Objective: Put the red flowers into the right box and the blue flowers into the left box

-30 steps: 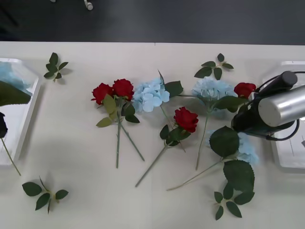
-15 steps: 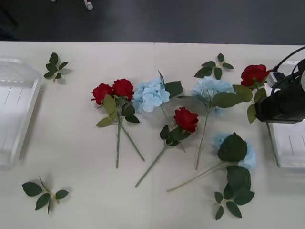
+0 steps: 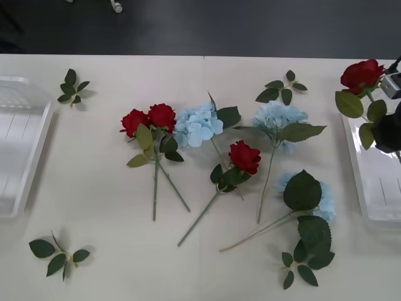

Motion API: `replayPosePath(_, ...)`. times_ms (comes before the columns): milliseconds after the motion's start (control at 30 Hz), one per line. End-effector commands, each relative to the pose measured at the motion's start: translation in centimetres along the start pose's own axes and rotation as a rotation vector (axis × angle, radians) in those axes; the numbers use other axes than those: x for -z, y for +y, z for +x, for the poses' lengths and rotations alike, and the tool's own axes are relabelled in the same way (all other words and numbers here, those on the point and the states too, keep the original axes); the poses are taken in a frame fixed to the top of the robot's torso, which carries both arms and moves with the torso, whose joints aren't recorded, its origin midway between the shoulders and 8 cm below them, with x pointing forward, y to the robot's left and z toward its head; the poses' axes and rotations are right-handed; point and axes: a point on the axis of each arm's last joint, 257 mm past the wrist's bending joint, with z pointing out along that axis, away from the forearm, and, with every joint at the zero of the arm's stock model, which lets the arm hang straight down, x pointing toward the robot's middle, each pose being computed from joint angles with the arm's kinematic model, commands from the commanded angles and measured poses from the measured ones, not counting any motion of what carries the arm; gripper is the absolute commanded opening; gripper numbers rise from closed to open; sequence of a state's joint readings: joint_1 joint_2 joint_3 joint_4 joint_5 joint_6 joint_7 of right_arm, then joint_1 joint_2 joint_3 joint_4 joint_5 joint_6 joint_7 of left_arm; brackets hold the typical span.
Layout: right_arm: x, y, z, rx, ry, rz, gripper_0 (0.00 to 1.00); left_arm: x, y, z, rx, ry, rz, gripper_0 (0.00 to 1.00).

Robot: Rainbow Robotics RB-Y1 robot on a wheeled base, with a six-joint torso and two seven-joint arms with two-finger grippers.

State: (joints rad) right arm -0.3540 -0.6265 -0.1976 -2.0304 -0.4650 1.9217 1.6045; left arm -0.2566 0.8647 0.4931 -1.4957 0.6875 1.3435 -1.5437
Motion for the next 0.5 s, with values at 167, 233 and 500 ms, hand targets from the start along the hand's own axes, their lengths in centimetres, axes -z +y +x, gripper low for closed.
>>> replayPosePath(167,-0.1,-5.9,1.7,0.008,-0.011,0.204,0.0,1.5,0.8,-2.1,-0.059,-0.038,-0.026,1.0)
replayPosePath(233,-0.7,-7.6,2.3,-0.032,-0.003,0.223,0.0,1.3,0.6,-1.6,-0.063,-0.023,-0.02,1.0)
replayPosePath(500,-2.4,-13.1,3.2,-0.122,0.009,0.256,0.0,2.6,-2.9,0.7,-0.154,0.055,0.016,1.0)
